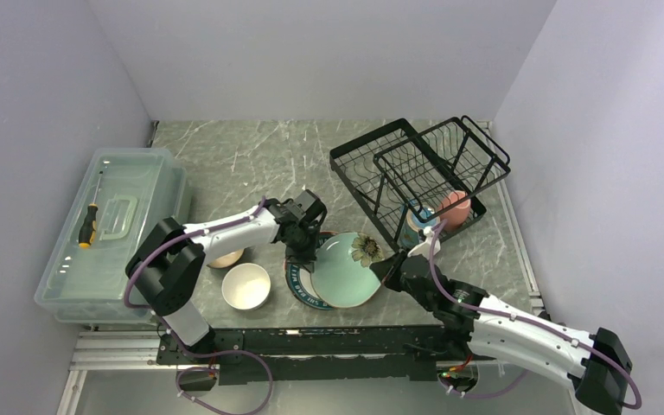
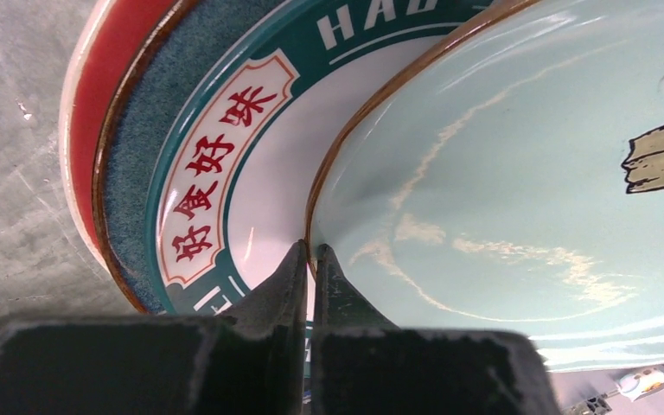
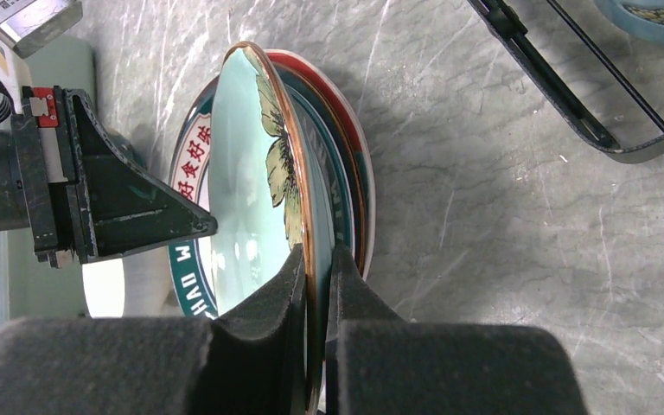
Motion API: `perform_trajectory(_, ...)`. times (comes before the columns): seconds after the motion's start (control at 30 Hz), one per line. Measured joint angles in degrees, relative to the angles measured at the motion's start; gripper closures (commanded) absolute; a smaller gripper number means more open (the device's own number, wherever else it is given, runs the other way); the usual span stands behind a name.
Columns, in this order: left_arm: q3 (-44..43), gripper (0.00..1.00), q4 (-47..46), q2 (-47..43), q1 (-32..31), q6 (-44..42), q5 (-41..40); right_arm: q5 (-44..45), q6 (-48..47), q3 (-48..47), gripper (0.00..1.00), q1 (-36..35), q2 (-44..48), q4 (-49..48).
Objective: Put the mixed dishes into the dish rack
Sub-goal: Pick up the plate at the center of the board.
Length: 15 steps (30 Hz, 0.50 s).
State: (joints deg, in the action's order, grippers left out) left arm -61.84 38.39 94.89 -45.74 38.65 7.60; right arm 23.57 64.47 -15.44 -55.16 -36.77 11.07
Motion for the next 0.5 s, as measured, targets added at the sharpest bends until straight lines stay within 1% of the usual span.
perform_trajectory(0.23,0.0,0.61,0.39,0.0,-0.81,-0.07,-0.46,0.02,-1.22,-0.57,1.0,-0.09,1.97,2.67)
perform_trajectory(0.43,-1.09,0.45,3.48,-0.46,-1.11,-0.31,-3.52,0.09,-4.07,-3.48,1.0,-0.22,1.03,5.68)
perform_trajectory(0.5,-1.73,0.41,4.96,-1.51,-1.11,-0.48,-4.81,0.15,-5.42,-4.92,1.0,-0.28,0.35,6.93)
